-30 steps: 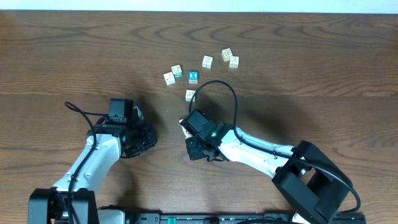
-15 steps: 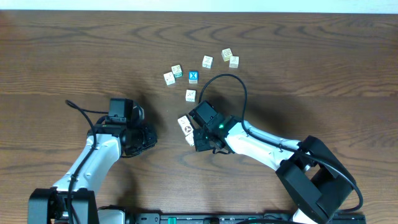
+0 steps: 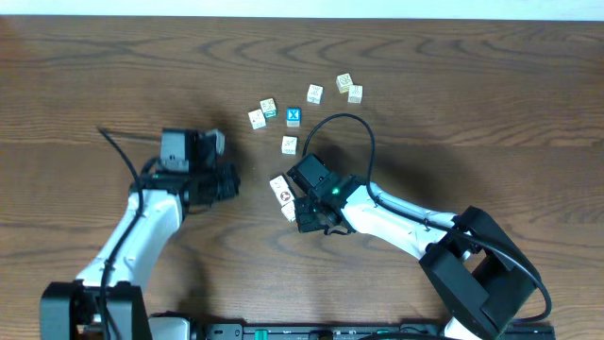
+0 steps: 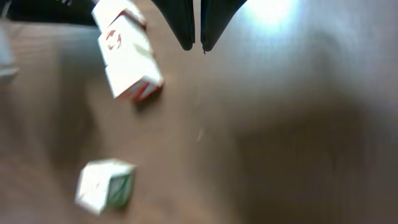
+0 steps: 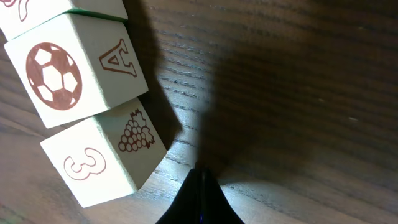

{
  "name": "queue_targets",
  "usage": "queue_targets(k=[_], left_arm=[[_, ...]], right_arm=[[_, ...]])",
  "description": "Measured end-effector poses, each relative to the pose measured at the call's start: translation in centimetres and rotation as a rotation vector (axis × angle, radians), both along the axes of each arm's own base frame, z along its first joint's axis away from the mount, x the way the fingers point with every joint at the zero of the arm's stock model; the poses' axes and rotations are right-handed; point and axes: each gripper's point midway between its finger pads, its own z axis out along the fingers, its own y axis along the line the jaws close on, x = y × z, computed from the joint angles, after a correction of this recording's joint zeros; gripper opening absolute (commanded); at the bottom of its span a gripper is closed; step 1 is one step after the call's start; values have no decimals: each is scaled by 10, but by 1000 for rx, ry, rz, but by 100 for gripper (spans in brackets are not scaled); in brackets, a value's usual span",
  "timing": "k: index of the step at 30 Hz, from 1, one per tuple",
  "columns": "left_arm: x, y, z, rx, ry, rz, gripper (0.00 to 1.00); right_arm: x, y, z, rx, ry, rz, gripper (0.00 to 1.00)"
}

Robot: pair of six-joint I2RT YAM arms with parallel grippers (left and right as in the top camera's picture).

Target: Lift 3 blocks

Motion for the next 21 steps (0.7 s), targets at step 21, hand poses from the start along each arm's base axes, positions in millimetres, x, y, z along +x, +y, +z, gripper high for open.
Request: queue_targets(k=[21], left_arm=[[21,-15,-50,61,-7,-393,7]], right_arm=[[-22,22,5,135,141,-10,1]])
